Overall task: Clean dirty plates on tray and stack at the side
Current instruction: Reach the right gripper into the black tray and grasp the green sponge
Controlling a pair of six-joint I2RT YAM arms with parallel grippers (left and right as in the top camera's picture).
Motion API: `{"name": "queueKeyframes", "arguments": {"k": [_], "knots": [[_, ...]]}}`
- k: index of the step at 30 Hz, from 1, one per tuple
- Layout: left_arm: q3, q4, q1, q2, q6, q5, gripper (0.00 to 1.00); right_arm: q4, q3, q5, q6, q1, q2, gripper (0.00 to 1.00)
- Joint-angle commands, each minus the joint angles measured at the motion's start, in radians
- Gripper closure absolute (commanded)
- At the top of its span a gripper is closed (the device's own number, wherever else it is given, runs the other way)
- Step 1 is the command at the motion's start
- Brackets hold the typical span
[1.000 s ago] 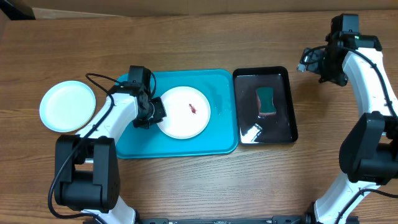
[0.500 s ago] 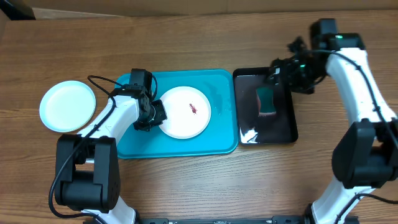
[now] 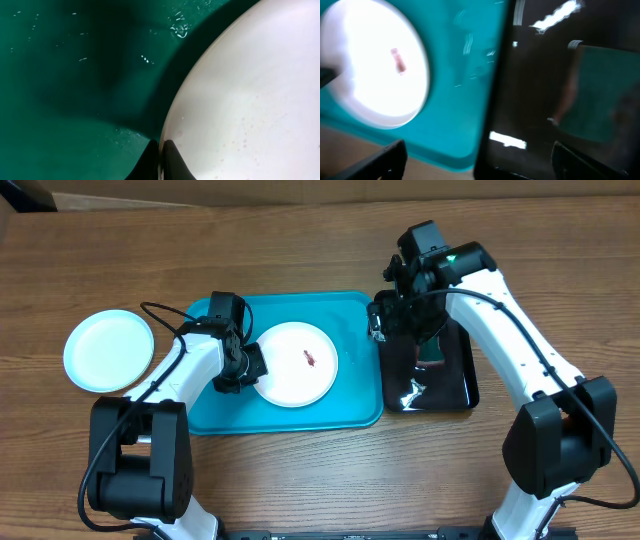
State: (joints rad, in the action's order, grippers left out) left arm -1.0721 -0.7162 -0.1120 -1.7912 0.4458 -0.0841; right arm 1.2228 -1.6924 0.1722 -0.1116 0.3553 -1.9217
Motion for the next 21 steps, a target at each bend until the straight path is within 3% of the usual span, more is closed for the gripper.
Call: {"name": "queueKeyframes", "arguments": {"k": [1, 11, 18, 21], "knots": [[0.01, -0.016, -0.006, 0.016, 0.011, 0.051, 0.96, -0.014, 0.005, -0.26, -0.065, 0.03, 0.025, 0.1], [0.01, -0.018, -0.006, 0.016, 0.012, 0.051, 0.96, -0.108, 0.127, -0.335, -0.06, 0.002, -0.024, 0.18], [0.01, -0.016, -0.006, 0.016, 0.012, 0.051, 0.96, -0.221, 0.207, -0.381, -0.061, -0.035, -0.024, 0.34], [0.01, -0.016, -0.006, 0.016, 0.012, 0.05, 0.96, -0.233, 0.237, -0.374, -0.065, -0.052, -0.024, 0.35]]}}
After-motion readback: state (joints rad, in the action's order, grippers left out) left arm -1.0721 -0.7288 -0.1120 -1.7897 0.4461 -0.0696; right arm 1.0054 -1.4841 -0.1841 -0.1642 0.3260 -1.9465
